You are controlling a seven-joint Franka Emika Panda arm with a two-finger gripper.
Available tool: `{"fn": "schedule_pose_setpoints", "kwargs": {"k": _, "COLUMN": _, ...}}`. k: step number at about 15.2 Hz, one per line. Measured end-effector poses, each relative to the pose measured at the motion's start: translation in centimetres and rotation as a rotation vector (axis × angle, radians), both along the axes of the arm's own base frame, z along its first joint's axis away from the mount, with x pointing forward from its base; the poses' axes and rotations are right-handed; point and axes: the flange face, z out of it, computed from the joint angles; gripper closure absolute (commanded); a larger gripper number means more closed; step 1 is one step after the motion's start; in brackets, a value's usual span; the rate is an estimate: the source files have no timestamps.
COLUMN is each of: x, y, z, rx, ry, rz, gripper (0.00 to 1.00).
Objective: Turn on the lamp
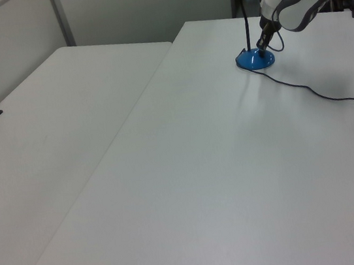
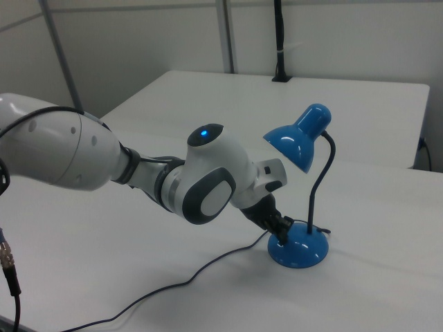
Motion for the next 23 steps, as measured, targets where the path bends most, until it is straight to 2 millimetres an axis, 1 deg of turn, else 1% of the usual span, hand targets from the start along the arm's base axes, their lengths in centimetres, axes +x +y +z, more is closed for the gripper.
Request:
{"fn": "schedule_pose_setpoints", "kwargs": {"k": 11, "x": 0.4, "y": -0.3, "z": -0.3, "rx": -0.005, "ry": 0.001, "rz": -0.002, "gripper": 1.0}}
{"fn": "schedule_pose_setpoints", "kwargs": {"k": 13, "x": 0.4, "y": -0.3, "z": -0.2, "rx": -0.004, "ry": 0.0, "rz": -0.003, "gripper": 1.0}}
{"fn": "schedule_pose_setpoints", "kwargs": {"k": 15, "x": 0.2, "y": -0.1, "z": 0.1, "rx": 0.01, "ry": 0.036, "rz": -0.007, "gripper": 1.0}}
{"fn": "schedule_pose_setpoints", "kwargs": {"k": 17, "x": -0.1, "y": 1.0, "z": 1.4, "rx": 0.039, "ry": 0.106, "rz": -0.007, "gripper": 1.0}}
{"fn": "schedule_pose_setpoints", "kwargs": {"k": 18, "x": -0.2, "y": 2.0, "z": 2.4, "rx": 0.053, "ry": 0.14, "rz": 0.0, "gripper": 1.0}}
{"fn": "schedule_pose_setpoints", "kwargs": {"k": 20, "x": -0.4, "y": 4.7, "z": 4.1, "rx": 0.08, "ry": 0.203, "rz": 0.027, "gripper": 1.0}}
{"fn": "schedule_pose_setpoints", "kwargs": {"k": 22, "x": -0.5, "y": 7.7, "z": 5.3, "rx": 0.102, "ry": 0.263, "rz": 0.064, "gripper": 1.0}}
{"fn": "schedule_pose_setpoints", "kwargs": {"k": 23, "x": -0.6, "y": 9.2, "z": 5.8, "rx": 0.111, "ry": 0.291, "rz": 0.083, "gripper": 0.97}}
